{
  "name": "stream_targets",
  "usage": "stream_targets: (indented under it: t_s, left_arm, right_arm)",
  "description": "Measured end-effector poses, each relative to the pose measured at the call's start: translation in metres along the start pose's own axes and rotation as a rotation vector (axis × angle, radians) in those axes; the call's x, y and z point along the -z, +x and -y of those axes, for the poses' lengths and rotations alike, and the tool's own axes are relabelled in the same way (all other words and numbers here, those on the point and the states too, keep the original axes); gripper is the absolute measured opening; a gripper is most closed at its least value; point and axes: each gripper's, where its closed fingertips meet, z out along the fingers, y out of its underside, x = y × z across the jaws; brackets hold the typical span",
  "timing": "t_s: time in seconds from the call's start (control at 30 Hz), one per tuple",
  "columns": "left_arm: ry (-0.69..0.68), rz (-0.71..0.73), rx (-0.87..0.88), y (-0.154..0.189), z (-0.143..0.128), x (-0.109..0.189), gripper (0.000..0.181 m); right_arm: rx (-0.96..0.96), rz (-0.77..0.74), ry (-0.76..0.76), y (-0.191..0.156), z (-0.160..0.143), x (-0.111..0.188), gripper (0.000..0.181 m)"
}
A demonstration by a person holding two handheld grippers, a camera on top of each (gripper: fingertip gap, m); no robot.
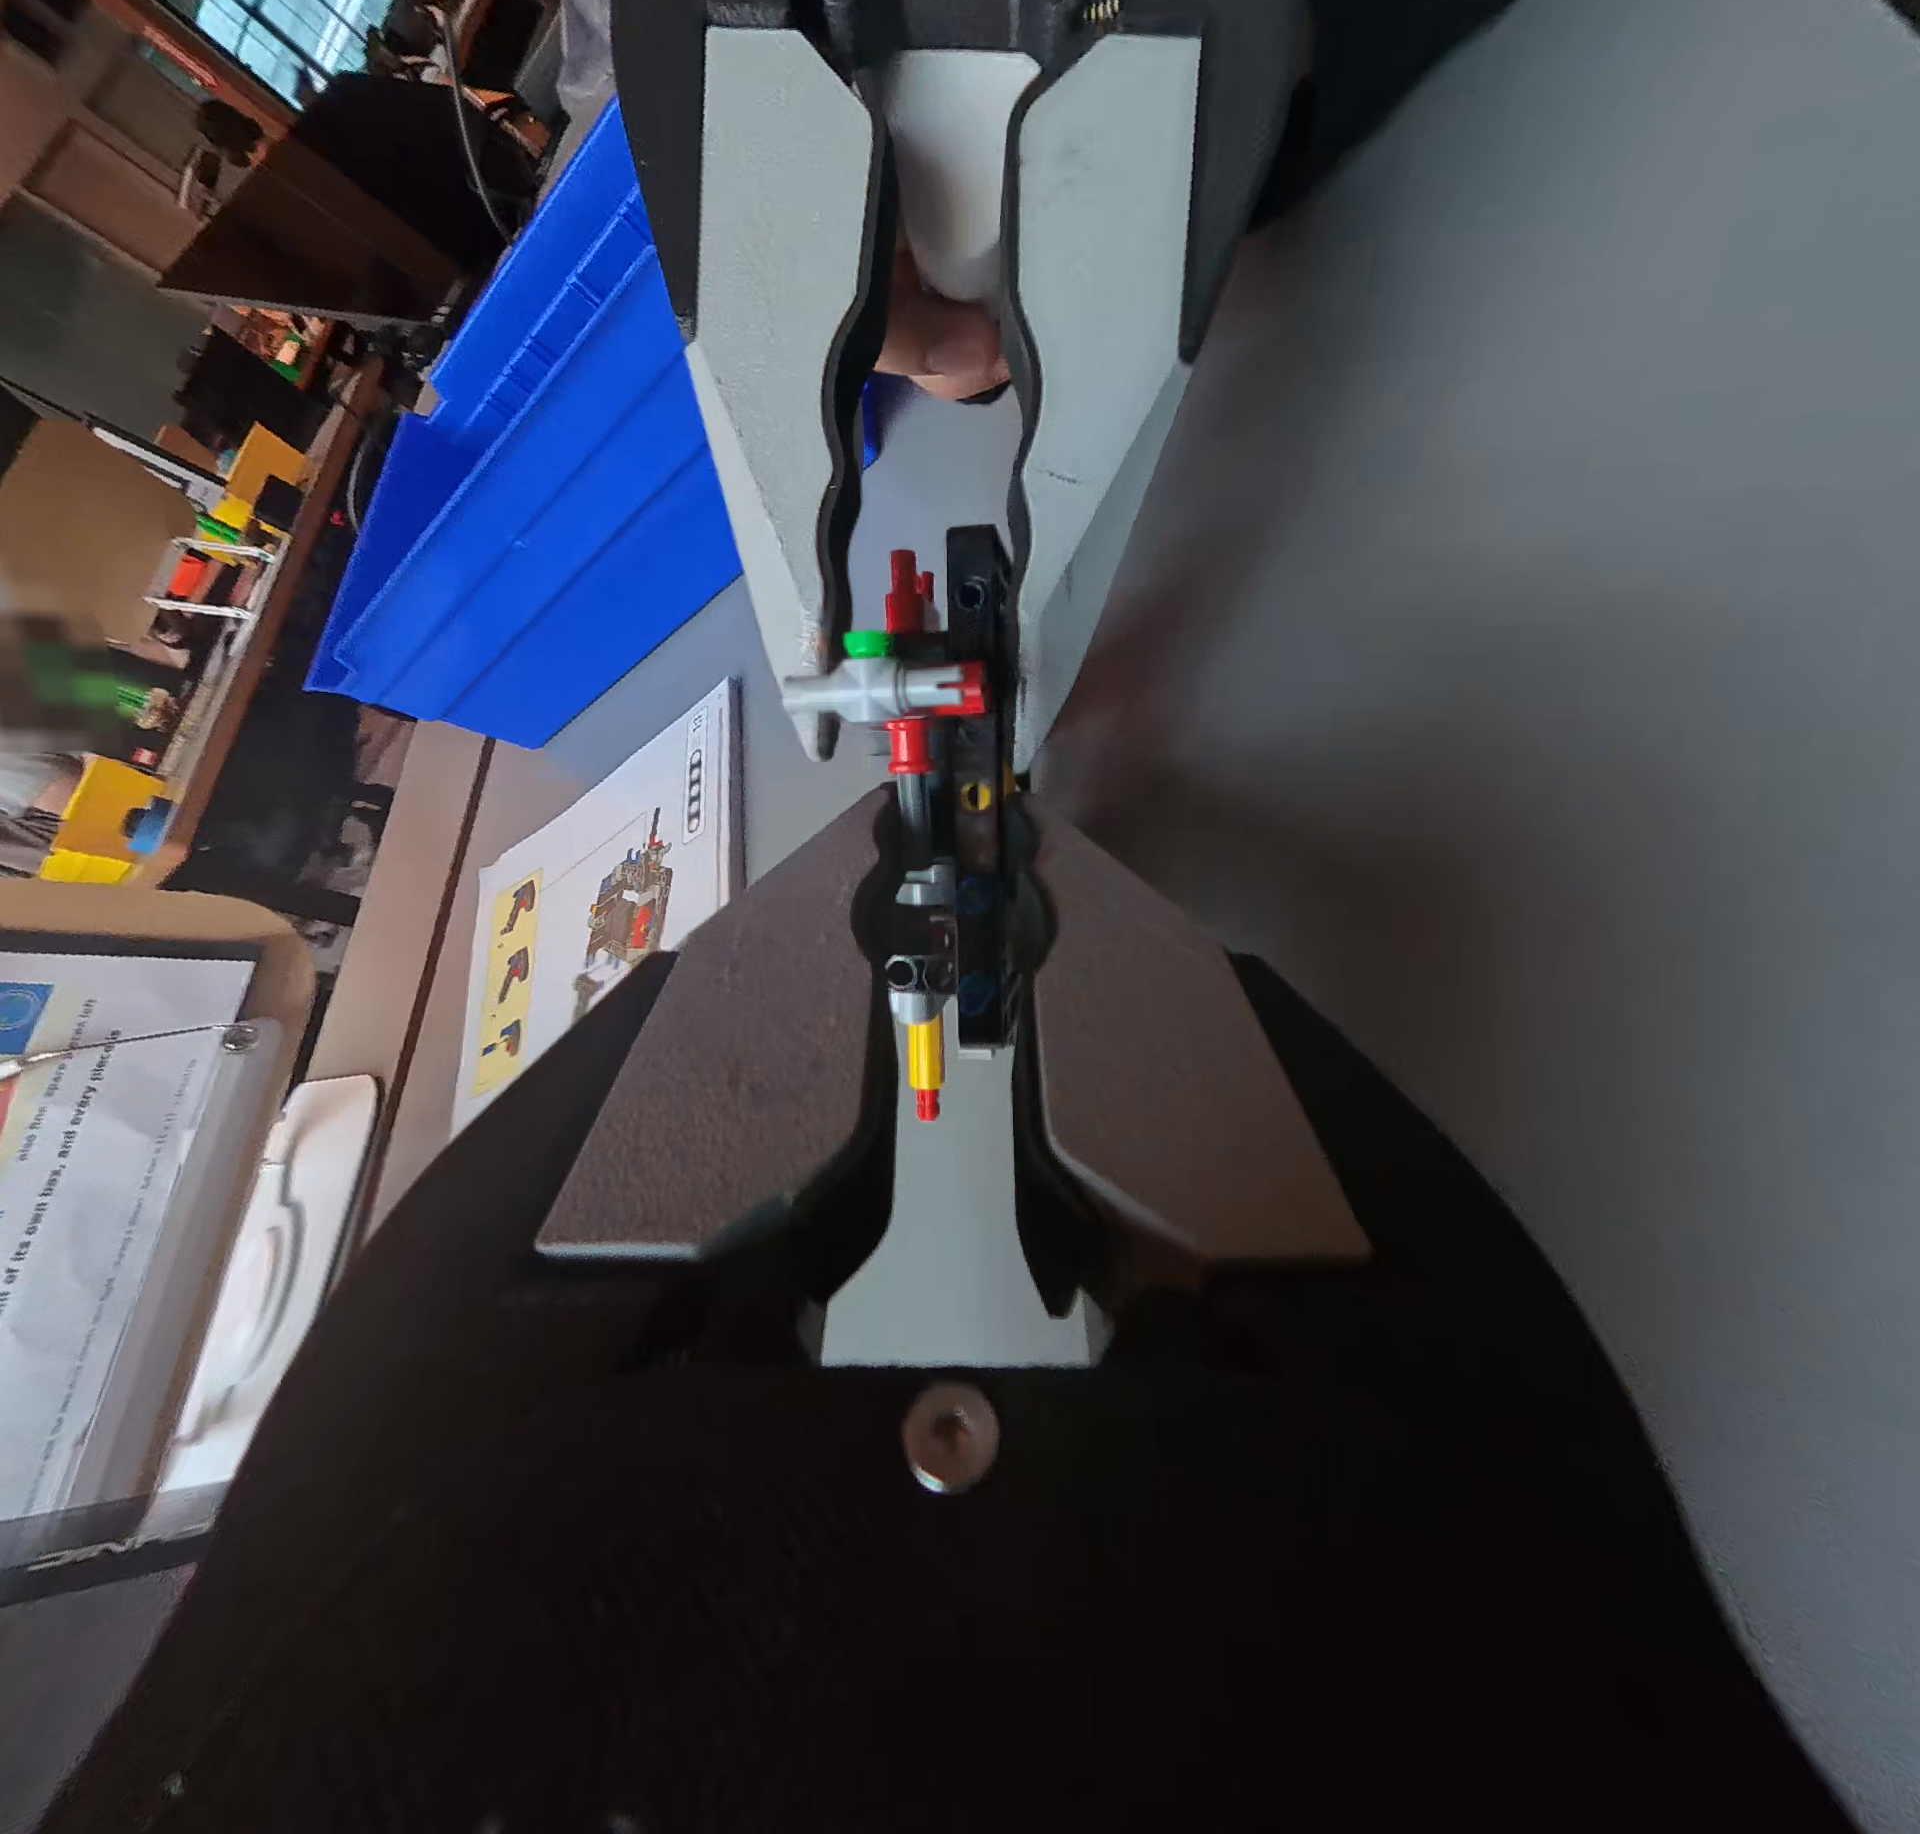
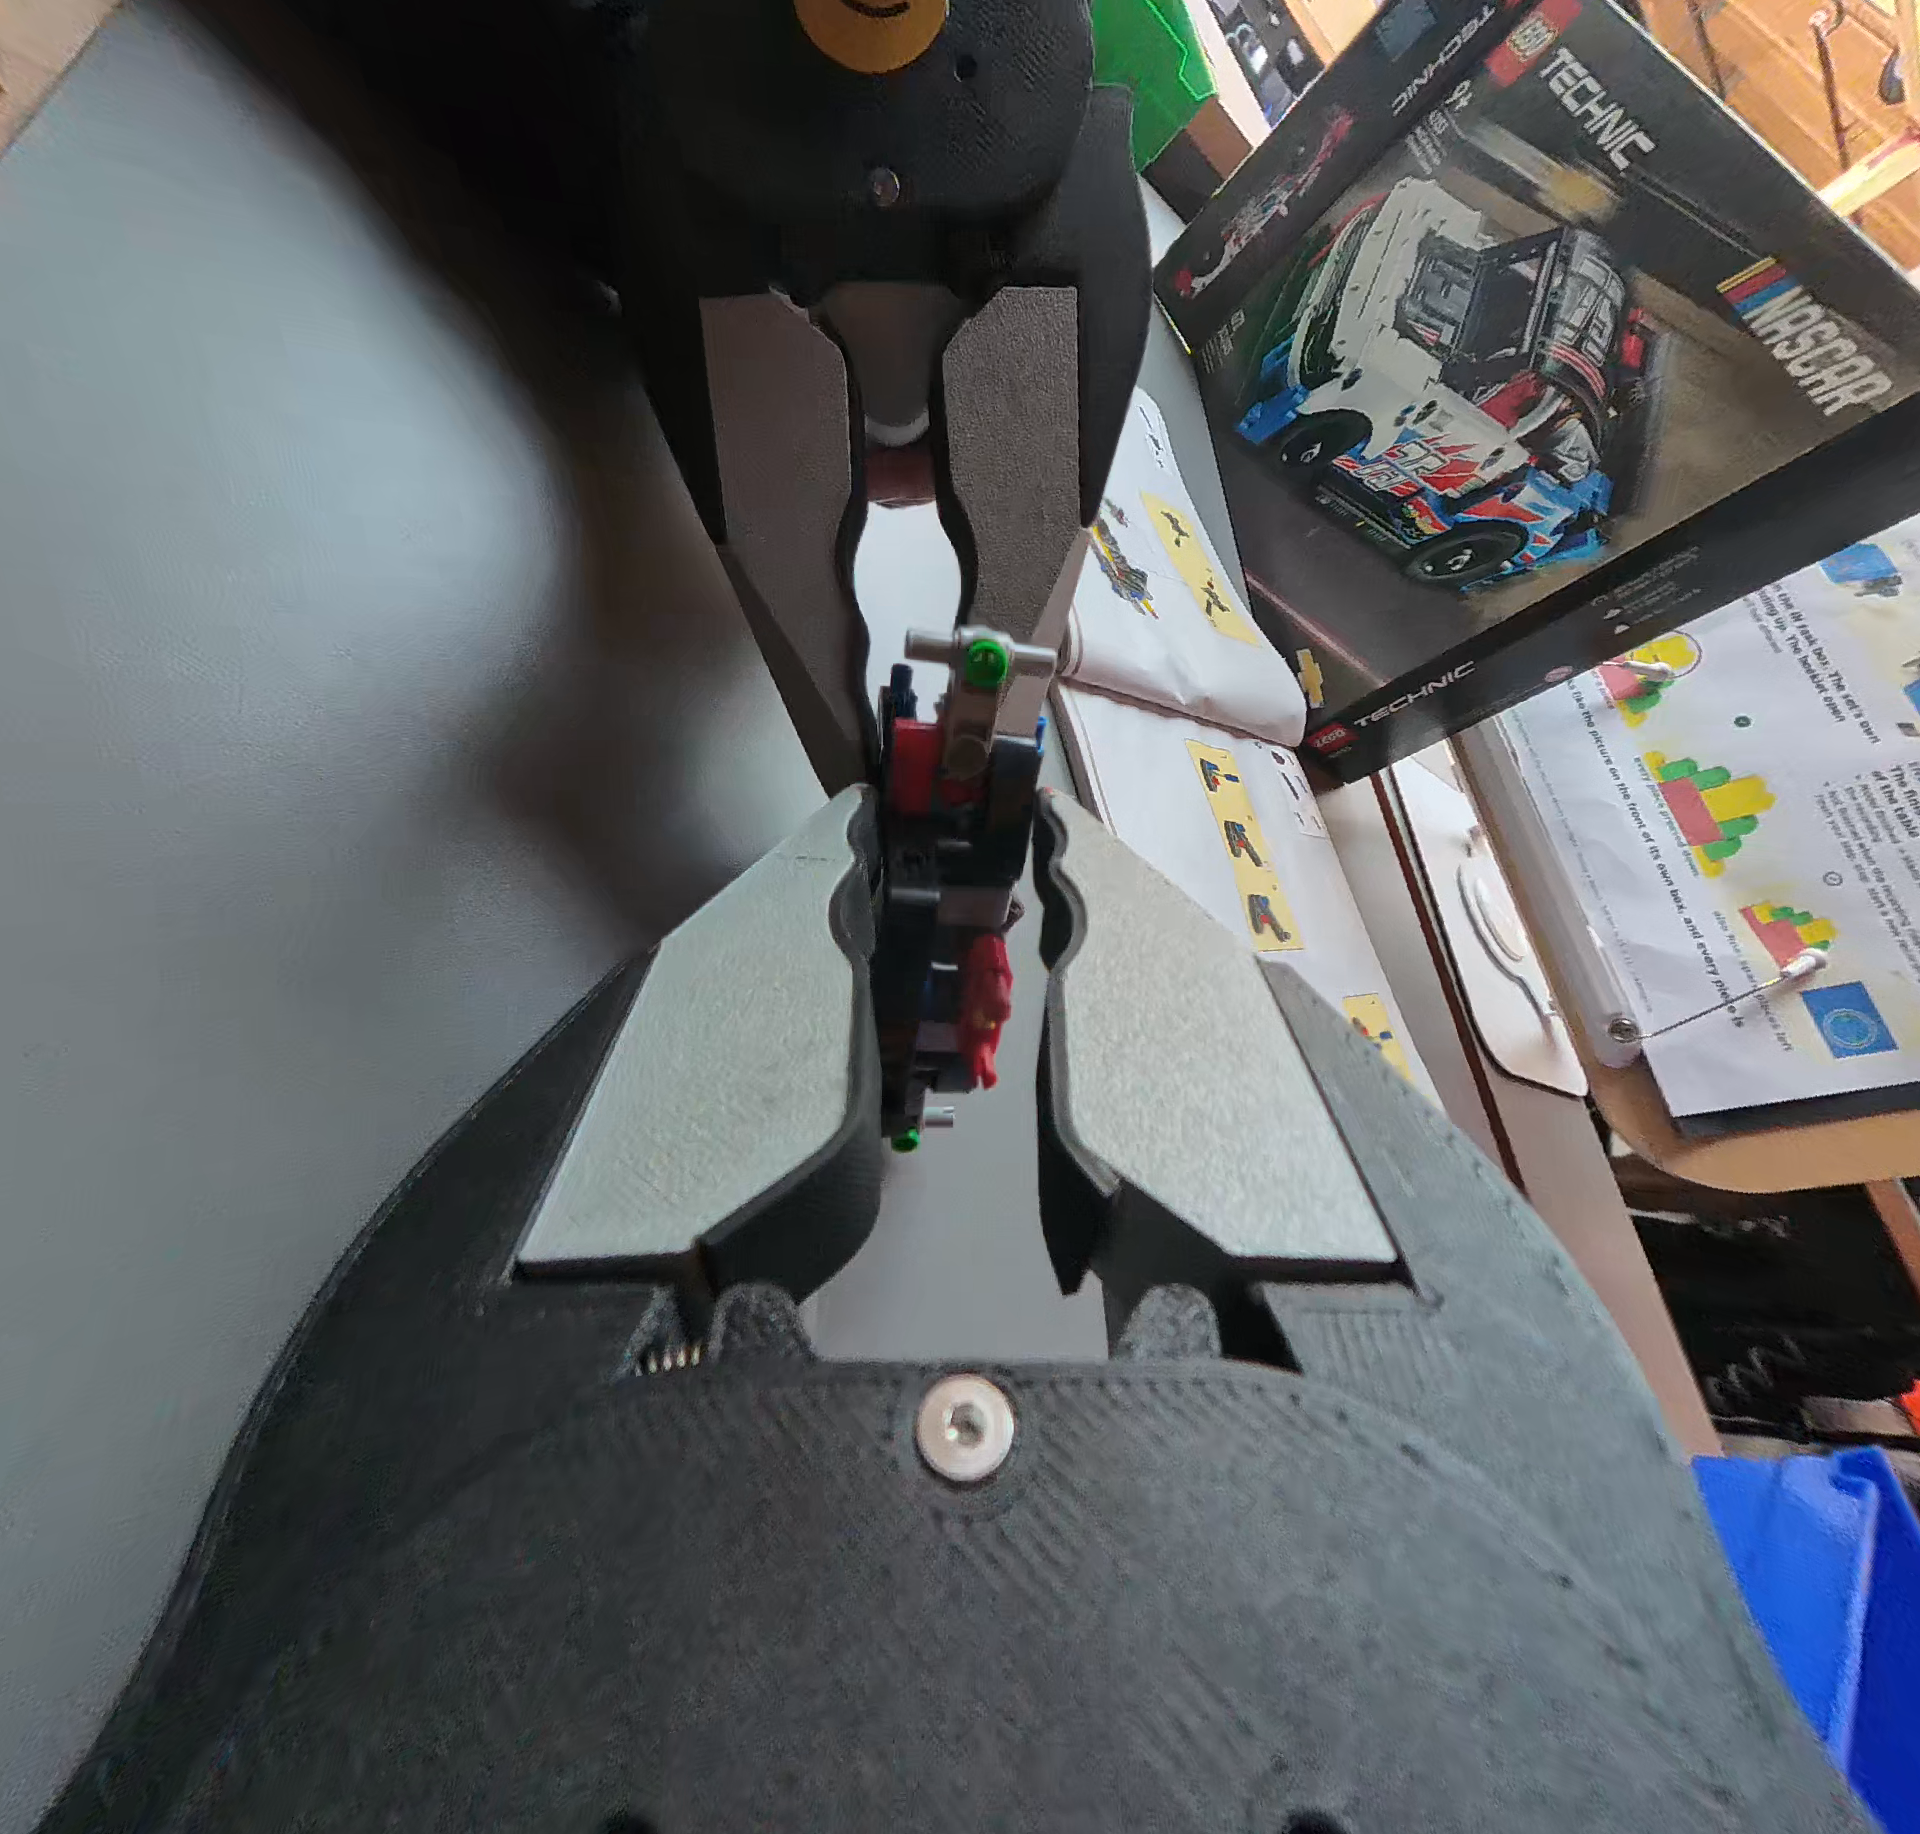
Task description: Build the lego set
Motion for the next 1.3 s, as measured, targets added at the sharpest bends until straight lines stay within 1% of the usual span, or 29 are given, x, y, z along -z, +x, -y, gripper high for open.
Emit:
stream_targets:
  t_s: [0.1,0.17,0.2,0.27,0.33,0.37,0.4,0.43,0.47,0.5,0.53,0.6,0.67,0.7,0.73,0.8,0.9,0.93,1.0,1.07,1.1,1.13,1.17,1.2,1.23,1.27,1.3]
  left_arm:
    - [-0.06,0.063,-0.1,-0.001,-0.004,-0.002,0.015]
    - [-0.154,0.129,-0.149,-0.007,-0.01,-0.002,0.014]
    - [-0.21,0.163,-0.184,-0.009,-0.015,-0.001,0.013]
    - [-0.262,0.193,-0.23,-0.005,-0.017,0.001,0.013]
    - [-0.273,0.166,-0.219,0.009,-0.017,0.001,0.013]
    - [-0.279,0.139,-0.193,0.016,-0.019,0.0,0.022]
    - [-0.285,0.113,-0.153,0.022,-0.02,0.001,0.04]
    - [-0.297,0.091,-0.103,0.026,-0.022,0.003,0.054]
    - [-0.301,0.078,-0.064,0.029,-0.021,0.008,0.057]
    - [-0.28,0.052,-0.038,0.033,-0.016,0.016,0.063]
    - [-0.243,0.027,-0.015,0.038,-0.009,0.026,0.064]
    - [-0.191,0.005,0.036,0.041,0.002,0.046,0.062]
    - [-0.205,0.005,0.142,0.036,0.0,0.063,0.056]
    - [-0.209,-0.026,0.213,0.039,-0.002,0.068,0.053]
    - [-0.2,-0.087,0.292,0.046,0.0,0.07,0.051]
    - [-0.207,-0.162,0.453,0.055,0.0,0.066,0.05]
    - [-0.257,-0.183,0.602,0.061,-0.009,0.051,0.051]
    - [-0.268,-0.196,0.629,0.063,-0.01,0.046,0.051]
    - [-0.298,-0.192,0.665,0.067,-0.014,0.036,0.051]
    - [-0.361,-0.167,0.655,0.068,-0.023,0.03,0.05]
    - [-0.414,-0.126,0.636,0.065,-0.034,0.032,0.046]
    - [-0.424,-0.106,0.622,0.062,-0.039,0.038,0.045]
    - [-0.428,-0.094,0.622,0.059,-0.046,0.047,0.04]
    - [-0.437,-0.084,0.62,0.057,-0.055,0.058,0.043]
    - [-0.431,-0.106,0.617,0.059,-0.062,0.07,0.045]
    - [-0.408,-0.153,0.62,0.065,-0.064,0.081,0.037]
    - [-0.392,-0.17,0.623,0.068,-0.067,0.088,0.037]
  right_arm:
    - [0.072,-0.029,-0.011,-0.003,0.001,-0.001,0.024]
    - [0.14,-0.078,-0.053,0.001,-0.006,-0.002,0.025]
    - [0.173,-0.087,-0.088,0.001,-0.012,-0.001,0.028]
    - [0.186,-0.057,-0.129,-0.004,-0.024,0.0,0.035]
    - [0.162,0.008,-0.165,-0.014,-0.038,0.003,0.035]
    - [0.142,0.032,-0.187,-0.017,-0.045,0.004,0.037]
    - [0.123,0.059,-0.202,-0.022,-0.051,0.005,0.046]
    - [0.1,0.087,-0.217,-0.026,-0.056,0.006,0.044]
    - [0.079,0.1,-0.218,-0.029,-0.057,0.008,0.04]
    - [0.055,0.11,-0.207,-0.031,-0.057,0.012,0.044]
    - [0.02,0.118,-0.198,-0.031,-0.056,0.016,0.044]
    - [-0.079,0.1,-0.153,-0.026,-0.051,0.026,0.048]
    - [-0.23,0.103,-0.078,-0.022,-0.045,0.035,0.048]
    - [-0.313,0.112,-0.06,-0.02,-0.046,0.036,0.049]
    - [-0.377,0.132,-0.065,-0.02,-0.048,0.037,0.053]
    - [-0.459,0.189,-0.079,-0.021,-0.051,0.034,0.052]
    - [-0.519,0.243,-0.175,-0.021,-0.066,0.021,0.057]
    - [-0.54,0.285,-0.218,-0.025,-0.071,0.017,0.059]
    - [-0.576,0.392,-0.261,-0.039,-0.072,0.013,0.057]
    - [-0.594,0.448,-0.236,-0.049,-0.059,0.013,0.047]
    - [-0.593,0.493,-0.219,-0.059,-0.05,0.015,0.038]
    - [-0.589,0.531,-0.199,-0.07,-0.04,0.017,0.038]
    - [-0.574,0.563,-0.18,-0.082,-0.029,0.019,0.043]
    - [-0.532,0.586,-0.159,-0.092,-0.019,0.023,0.04]
    - [-0.477,0.569,-0.149,-0.096,-0.016,0.026,0.035]
    - [-0.429,0.52,-0.141,-0.093,-0.017,0.028,0.031]
    - [-0.406,0.468,-0.13,-0.087,-0.019,0.031,0.028]
